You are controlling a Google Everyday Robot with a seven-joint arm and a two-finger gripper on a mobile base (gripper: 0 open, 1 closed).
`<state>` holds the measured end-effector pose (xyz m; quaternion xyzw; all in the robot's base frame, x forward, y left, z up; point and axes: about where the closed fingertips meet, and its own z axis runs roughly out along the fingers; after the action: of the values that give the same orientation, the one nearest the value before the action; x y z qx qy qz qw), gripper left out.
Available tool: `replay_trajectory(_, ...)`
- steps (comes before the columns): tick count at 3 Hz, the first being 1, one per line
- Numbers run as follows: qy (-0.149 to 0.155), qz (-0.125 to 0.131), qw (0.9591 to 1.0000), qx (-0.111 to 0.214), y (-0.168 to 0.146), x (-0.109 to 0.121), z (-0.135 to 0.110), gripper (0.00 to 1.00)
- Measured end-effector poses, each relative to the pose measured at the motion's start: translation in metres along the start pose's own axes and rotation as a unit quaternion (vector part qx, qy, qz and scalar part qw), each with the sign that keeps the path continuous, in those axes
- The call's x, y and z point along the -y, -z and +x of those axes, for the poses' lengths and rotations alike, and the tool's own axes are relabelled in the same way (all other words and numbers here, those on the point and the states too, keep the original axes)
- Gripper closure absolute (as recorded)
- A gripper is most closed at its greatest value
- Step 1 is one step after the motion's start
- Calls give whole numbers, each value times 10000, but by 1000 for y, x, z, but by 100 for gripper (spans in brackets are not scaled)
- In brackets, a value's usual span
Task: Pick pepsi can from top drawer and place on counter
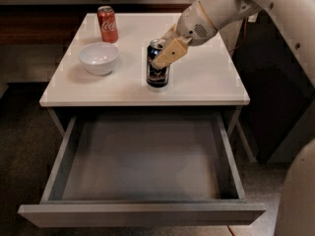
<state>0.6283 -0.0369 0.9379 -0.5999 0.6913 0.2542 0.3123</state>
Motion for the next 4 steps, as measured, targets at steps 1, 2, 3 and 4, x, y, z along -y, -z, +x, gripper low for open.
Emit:
replay_trajectory(1, -158, 57, 9997, -189, 2, 18, 6, 75)
replay_trajectory(2, -257, 120, 9992, -289, 0, 33, 16, 53)
replay_trajectory(3, -253, 128, 9992, -289, -6, 44, 25, 29)
replay_trajectory(4, -15, 132, 9988, -464, -14, 49, 27, 1)
